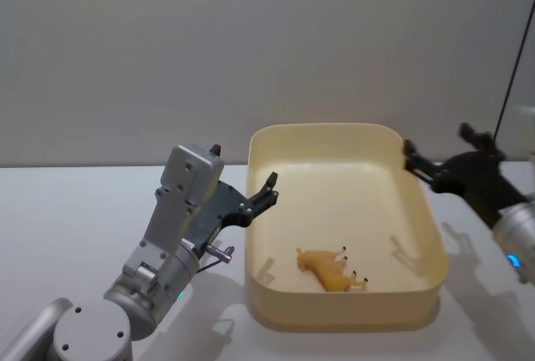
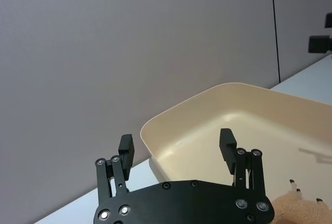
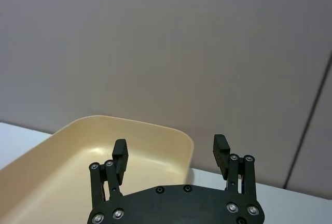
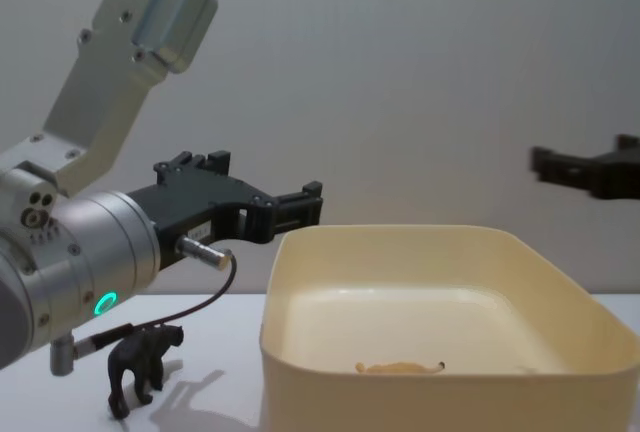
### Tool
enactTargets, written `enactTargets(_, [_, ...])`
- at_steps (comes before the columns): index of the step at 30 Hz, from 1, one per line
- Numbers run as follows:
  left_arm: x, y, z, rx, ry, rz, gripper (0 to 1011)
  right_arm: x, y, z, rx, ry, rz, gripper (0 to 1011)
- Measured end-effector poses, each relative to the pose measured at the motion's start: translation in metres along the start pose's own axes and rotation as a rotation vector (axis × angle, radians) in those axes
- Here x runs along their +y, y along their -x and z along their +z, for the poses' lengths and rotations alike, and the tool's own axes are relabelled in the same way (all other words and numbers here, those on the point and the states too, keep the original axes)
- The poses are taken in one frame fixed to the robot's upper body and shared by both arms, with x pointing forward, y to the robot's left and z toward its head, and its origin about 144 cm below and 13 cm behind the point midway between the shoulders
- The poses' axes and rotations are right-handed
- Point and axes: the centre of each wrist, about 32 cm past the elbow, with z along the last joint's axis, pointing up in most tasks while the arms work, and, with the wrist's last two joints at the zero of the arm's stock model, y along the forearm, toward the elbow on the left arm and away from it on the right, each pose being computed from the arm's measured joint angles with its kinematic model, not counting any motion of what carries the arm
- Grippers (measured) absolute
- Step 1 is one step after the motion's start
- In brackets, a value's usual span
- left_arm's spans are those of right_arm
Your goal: Pick up the toy alternately with two hands and place it into the central storage box.
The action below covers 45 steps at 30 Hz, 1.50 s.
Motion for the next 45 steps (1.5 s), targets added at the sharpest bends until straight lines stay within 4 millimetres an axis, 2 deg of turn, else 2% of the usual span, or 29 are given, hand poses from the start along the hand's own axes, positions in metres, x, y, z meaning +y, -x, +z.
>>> enactTargets(12, [0.0, 0.0, 0.0, 0.0, 0.0, 0.0, 1001, -0.044, -0.033, 0.001, -0.014, 0.007, -0.161, 1001])
enactTargets(15, [0.0, 0.0, 0.0, 0.0, 0.0, 0.0, 1001, -0.063, -0.043, 0.001, -0.019, 0.017, -0.222, 1001])
enactTargets(16, [0.0, 0.0, 0.0, 0.0, 0.0, 0.0, 1001, -0.063, -0.043, 0.001, -0.019, 0.017, -0.222, 1001])
enactTargets(18, [0.0, 0.0, 0.0, 0.0, 0.0, 0.0, 1001, -0.08, -0.052, 0.001, -0.023, 0.03, -0.269, 1001])
enactTargets(28, [0.0, 0.0, 0.0, 0.0, 0.0, 0.0, 1001, -0.118, -0.067, 0.0, -0.041, 0.09, -0.352, 1001])
enactTargets(36, [0.0, 0.0, 0.0, 0.0, 0.0, 0.0, 1001, -0.127, -0.071, -0.004, -0.053, 0.134, -0.351, 1001])
enactTargets(45, [0.0, 0.0, 0.0, 0.0, 0.0, 0.0, 1001, -0.123, -0.072, -0.015, -0.06, 0.184, -0.325, 1001])
